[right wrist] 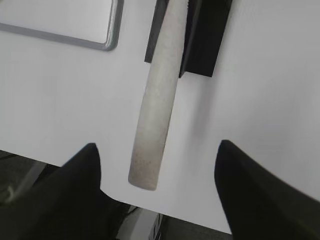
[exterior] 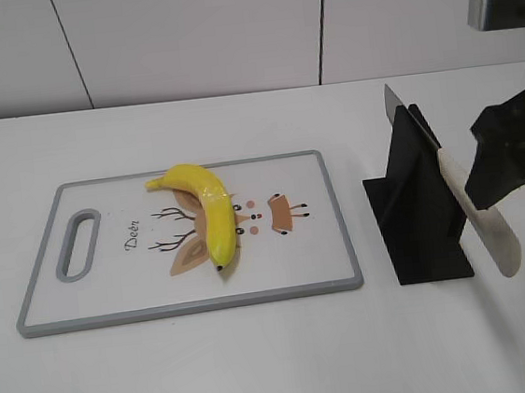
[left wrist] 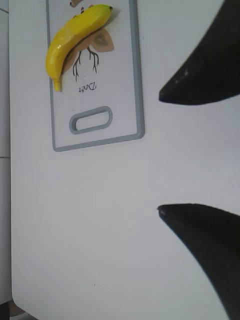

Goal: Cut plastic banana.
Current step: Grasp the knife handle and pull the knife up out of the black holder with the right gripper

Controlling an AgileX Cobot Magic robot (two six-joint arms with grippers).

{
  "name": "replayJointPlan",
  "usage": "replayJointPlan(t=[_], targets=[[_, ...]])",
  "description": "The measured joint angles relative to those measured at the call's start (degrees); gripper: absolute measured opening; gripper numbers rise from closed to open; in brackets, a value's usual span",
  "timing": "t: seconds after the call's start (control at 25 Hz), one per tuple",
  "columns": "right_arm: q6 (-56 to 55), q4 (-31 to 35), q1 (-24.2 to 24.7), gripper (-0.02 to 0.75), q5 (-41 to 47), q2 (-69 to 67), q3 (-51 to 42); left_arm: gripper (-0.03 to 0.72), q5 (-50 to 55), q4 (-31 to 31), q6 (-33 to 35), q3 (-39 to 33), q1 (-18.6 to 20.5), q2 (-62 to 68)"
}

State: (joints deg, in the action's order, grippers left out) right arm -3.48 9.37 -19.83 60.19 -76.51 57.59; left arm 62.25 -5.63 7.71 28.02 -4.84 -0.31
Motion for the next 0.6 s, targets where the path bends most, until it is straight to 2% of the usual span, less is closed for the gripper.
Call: replayJointPlan(t=[0.28, 0.48, 0.6], targets=[[1.7, 3.6, 0.0, 0.545, -2.9, -8.9, 0.0, 0.589, 0.0, 0.1, 0.0, 0.0, 0.0, 0.0], [2.1, 3.7, 0.0, 0.543, -4.1, -14.3, 0.0, 0.589, 0.0, 0.1, 0.0, 0.0, 0.0, 0.0], [2.1, 3.7, 0.0, 0.491, -4.2, -15.7, 0.0, 0.589, 0.0, 0.1, 0.0, 0.0, 0.0, 0.0]])
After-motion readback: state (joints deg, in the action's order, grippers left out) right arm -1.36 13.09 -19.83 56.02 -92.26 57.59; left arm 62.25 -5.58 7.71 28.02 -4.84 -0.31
